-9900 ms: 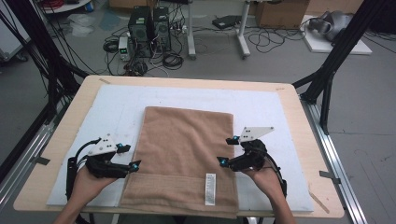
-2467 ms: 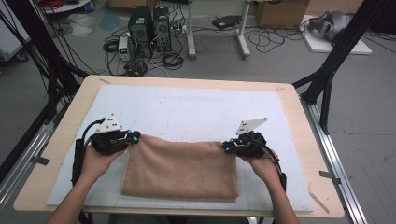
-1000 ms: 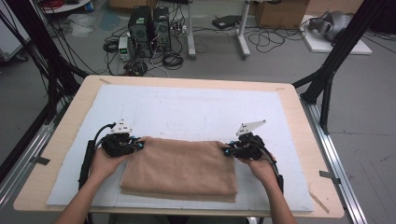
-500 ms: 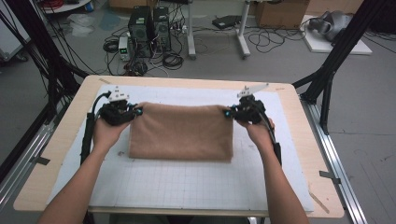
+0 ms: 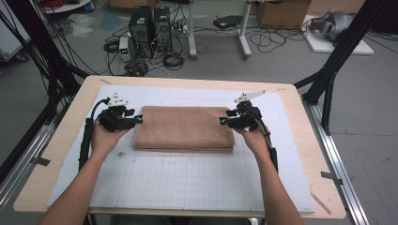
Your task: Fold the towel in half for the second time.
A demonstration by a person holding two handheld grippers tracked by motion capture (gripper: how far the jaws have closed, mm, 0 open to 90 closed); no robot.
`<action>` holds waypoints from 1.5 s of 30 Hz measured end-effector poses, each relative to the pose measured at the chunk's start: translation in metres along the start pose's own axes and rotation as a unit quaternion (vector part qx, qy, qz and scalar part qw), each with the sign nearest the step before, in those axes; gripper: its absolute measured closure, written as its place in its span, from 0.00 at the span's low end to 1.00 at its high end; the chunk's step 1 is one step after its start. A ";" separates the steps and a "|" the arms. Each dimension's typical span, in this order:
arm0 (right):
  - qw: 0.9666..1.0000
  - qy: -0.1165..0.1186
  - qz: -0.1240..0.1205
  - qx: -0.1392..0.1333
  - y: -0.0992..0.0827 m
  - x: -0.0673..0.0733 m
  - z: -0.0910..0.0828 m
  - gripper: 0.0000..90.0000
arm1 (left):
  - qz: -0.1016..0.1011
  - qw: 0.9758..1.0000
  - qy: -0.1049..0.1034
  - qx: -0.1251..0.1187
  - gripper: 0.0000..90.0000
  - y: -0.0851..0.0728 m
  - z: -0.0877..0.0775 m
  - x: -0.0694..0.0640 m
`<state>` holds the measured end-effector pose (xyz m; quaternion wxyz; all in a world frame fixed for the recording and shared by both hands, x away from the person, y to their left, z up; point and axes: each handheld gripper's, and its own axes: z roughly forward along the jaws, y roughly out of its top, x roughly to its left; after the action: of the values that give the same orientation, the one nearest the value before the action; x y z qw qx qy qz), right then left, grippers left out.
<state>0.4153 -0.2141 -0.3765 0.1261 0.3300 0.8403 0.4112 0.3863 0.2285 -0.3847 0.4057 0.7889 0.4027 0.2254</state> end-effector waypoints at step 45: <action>0.999 0.005 0.006 -0.049 -0.024 0.037 -0.020 0.13 | -0.013 0.998 -0.045 -0.030 0.11 -0.035 -0.038 -0.010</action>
<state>0.3669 -0.2124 -0.3801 0.1351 0.3265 0.8179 0.4541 0.3392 0.2496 -0.3919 0.4496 0.7806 0.3872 0.1965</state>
